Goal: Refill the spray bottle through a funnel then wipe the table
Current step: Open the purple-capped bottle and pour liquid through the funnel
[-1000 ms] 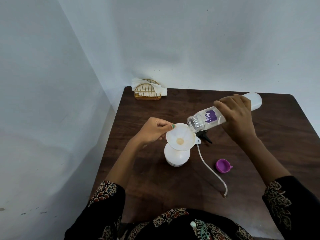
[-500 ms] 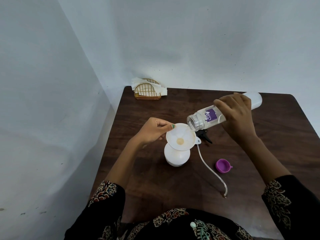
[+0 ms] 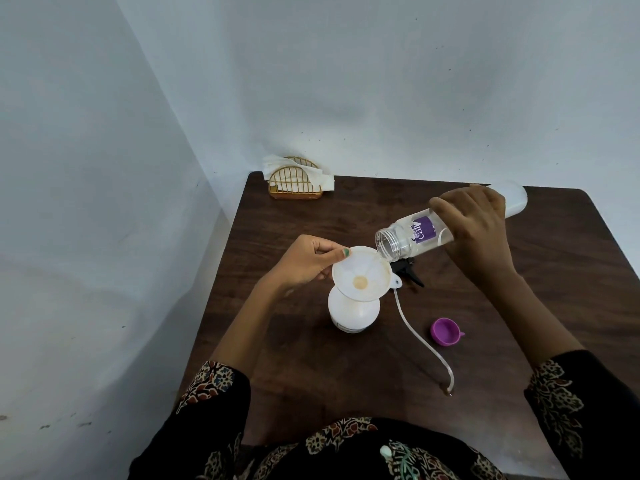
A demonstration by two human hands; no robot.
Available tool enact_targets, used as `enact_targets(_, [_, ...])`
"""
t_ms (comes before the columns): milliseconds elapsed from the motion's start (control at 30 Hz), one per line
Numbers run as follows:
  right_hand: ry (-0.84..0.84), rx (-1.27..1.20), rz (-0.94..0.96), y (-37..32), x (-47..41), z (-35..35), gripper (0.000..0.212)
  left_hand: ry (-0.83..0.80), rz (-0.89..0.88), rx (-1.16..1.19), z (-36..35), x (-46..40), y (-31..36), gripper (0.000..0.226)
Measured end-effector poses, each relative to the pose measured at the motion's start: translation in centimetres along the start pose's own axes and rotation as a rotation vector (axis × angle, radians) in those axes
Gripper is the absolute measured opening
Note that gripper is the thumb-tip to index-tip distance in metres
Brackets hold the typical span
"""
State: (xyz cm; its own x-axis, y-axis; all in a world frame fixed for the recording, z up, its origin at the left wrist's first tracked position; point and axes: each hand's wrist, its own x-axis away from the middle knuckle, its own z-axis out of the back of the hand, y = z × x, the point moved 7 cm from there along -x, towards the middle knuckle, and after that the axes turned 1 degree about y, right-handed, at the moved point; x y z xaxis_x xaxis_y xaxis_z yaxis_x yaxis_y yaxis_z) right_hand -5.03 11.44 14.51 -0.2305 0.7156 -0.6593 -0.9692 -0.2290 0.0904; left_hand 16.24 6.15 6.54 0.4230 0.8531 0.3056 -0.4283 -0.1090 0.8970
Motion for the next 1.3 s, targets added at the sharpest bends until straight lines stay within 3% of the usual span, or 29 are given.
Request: enact_targets(1300, [-0.027,0.022,0.015,-0.48,-0.42,0.63,0.026,-0.003,0.007,0.014,-0.19,0.00,-0.04,0.025])
